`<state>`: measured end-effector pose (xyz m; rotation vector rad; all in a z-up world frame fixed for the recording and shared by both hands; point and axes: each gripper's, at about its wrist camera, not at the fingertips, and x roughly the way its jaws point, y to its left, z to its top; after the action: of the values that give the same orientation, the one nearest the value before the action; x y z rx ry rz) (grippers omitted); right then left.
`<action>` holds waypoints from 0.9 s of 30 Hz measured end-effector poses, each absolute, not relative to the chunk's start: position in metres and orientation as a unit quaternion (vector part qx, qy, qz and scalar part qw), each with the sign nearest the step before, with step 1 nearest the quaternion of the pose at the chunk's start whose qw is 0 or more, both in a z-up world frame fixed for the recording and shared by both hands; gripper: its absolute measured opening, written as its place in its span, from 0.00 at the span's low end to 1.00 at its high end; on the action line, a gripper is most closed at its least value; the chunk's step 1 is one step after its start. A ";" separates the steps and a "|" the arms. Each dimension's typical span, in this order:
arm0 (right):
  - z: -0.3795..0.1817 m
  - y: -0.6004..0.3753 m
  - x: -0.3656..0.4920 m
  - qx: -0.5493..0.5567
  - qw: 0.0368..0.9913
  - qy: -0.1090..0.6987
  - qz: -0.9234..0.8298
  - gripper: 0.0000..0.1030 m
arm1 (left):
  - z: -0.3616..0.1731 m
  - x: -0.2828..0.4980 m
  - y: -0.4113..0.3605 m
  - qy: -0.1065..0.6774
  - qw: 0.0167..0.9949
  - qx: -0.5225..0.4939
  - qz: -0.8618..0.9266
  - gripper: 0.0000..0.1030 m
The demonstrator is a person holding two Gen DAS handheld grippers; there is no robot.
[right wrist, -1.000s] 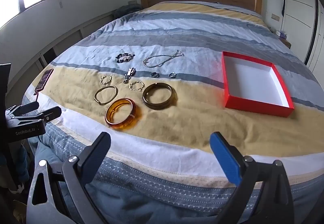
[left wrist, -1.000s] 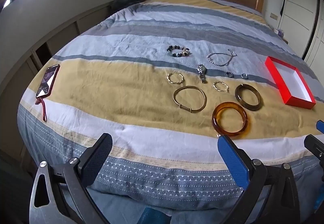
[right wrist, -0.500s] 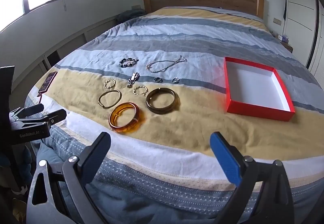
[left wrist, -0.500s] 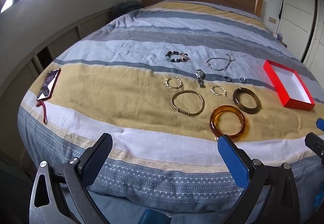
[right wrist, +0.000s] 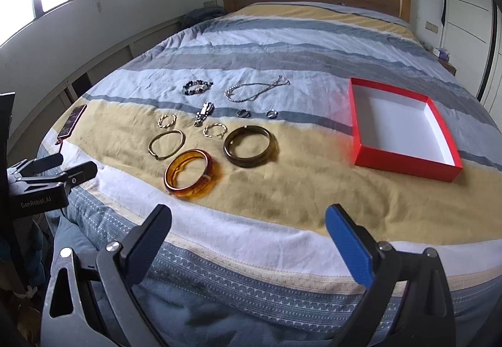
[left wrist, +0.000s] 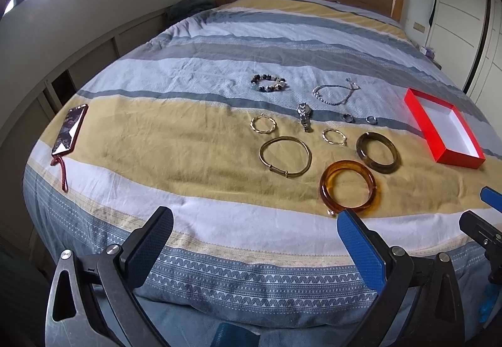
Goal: Organize jewelry
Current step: 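Move both tools toward the bangles on the bed cover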
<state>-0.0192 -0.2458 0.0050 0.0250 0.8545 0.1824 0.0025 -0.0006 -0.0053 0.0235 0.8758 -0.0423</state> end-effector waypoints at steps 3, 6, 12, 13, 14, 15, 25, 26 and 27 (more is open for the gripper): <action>0.003 -0.246 -0.019 0.007 0.906 0.414 0.085 0.97 | -0.009 0.004 0.000 0.432 0.902 0.002 -0.020 0.99; 0.000 -0.246 -0.017 0.008 0.904 0.420 0.083 0.97 | -0.012 0.007 0.003 0.437 0.899 -0.002 -0.021 0.99; -0.004 -0.248 -0.013 0.005 0.902 0.425 0.083 0.97 | -0.014 0.009 0.004 0.433 0.901 -0.003 -0.016 0.99; -0.005 -0.248 -0.012 0.004 0.901 0.425 0.084 0.97 | -0.015 0.010 0.004 0.433 0.901 -0.004 -0.015 0.99; -0.006 -0.249 -0.011 0.004 0.901 0.427 0.084 0.97 | -0.016 0.011 0.003 0.433 0.901 -0.002 -0.012 0.99; -0.006 -0.249 -0.011 0.004 0.900 0.427 0.084 0.97 | -0.018 0.012 0.002 0.435 0.901 -0.002 -0.012 0.99; -0.011 -0.257 0.000 0.005 0.898 0.432 0.086 0.97 | -0.027 0.026 -0.010 0.457 0.889 0.008 -0.023 0.99; -0.010 -0.256 0.004 0.002 0.896 0.435 0.086 0.97 | -0.027 0.027 -0.011 0.458 0.889 0.010 -0.024 0.99; -0.010 -0.257 0.005 0.001 0.895 0.438 0.084 0.97 | -0.028 0.028 -0.012 0.458 0.888 0.013 -0.022 0.99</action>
<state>0.0052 -0.2567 -0.0102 0.0010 0.9077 0.1745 0.0280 -0.0122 -0.0278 0.0264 0.9521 -0.0449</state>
